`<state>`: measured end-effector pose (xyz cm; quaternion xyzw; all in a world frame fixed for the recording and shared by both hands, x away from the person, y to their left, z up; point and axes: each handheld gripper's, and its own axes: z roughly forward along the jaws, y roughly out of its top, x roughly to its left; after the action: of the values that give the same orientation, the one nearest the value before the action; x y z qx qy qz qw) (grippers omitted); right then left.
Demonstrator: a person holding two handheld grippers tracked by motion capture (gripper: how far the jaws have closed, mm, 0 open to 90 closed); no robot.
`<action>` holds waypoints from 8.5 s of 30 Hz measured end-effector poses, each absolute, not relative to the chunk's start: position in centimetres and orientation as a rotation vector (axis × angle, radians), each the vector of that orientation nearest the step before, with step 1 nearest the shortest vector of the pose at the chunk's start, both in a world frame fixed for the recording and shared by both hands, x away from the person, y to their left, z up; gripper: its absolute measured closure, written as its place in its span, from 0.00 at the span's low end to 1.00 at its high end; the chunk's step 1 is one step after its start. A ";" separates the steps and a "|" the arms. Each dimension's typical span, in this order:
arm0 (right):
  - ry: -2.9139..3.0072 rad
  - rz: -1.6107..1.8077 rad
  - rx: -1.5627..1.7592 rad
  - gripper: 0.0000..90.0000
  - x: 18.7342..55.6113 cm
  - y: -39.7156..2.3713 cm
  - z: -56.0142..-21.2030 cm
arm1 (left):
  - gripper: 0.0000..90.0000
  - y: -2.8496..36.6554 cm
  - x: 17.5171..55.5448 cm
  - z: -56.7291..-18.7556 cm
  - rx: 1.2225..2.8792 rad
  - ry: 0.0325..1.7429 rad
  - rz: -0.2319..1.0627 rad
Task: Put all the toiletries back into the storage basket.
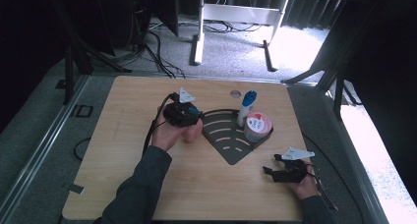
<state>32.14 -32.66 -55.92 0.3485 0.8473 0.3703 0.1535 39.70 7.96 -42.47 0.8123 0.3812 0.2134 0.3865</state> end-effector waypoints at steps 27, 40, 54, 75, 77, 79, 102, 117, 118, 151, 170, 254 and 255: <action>2.428 1.063 0.999 0.28 32.1 -32.7 -55.9 | 0.59 5.9 40.7 -39.7 2.036 0.932 0.568; 2.429 1.063 1.000 0.28 32.1 -32.6 -55.9 | 0.59 4.7 41.3 -39.8 2.026 0.929 0.559; 2.428 1.064 1.001 0.28 32.1 -32.6 -55.9 | 0.59 3.1 42.1 -39.8 2.019 0.926 0.559; 2.429 1.064 1.001 0.28 32.1 -32.7 -55.9 | 0.59 1.6 43.3 -40.7 2.013 0.946 0.547; 2.428 1.065 1.001 0.28 32.1 -32.7 -55.9 | 0.59 1.5 43.4 -40.8 2.018 0.944 0.550; 2.429 1.064 1.001 0.28 32.1 -32.7 -55.9 | 0.59 1.2 43.5 -40.8 2.019 0.943 0.548; 2.428 1.066 1.001 0.28 32.2 -32.7 -55.9 | 0.59 -0.7 44.4 -41.5 2.021 0.957 0.529; 2.429 1.066 1.002 0.28 32.1 -32.7 -55.9 | 0.59 -1.4 44.8 -41.9 2.023 0.967 0.523; 2.429 1.066 1.002 0.28 32.1 -32.7 -55.9 | 0.59 -1.5 44.8 -42.0 2.023 0.968 0.525; 2.430 1.068 1.003 0.28 32.2 -32.7 -55.9 | 0.59 -2.6 45.8 -43.4 2.028 1.006 0.523; 2.430 1.067 1.002 0.28 32.2 -32.7 -55.9 | 0.59 -3.0 46.5 -44.1 2.014 1.038 0.499; 2.429 1.063 1.000 0.28 32.1 -32.6 -55.9 | 0.58 -5.4 47.1 -46.3 1.970 1.115 0.558; 2.429 1.063 1.000 0.28 32.1 -32.6 -55.9 | 0.57 -5.3 47.1 -46.3 1.973 1.118 0.553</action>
<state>32.13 -32.65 -55.93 0.3486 0.8470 0.3707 0.1535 47.12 -5.33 -46.33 0.7773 0.4406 0.2180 0.3927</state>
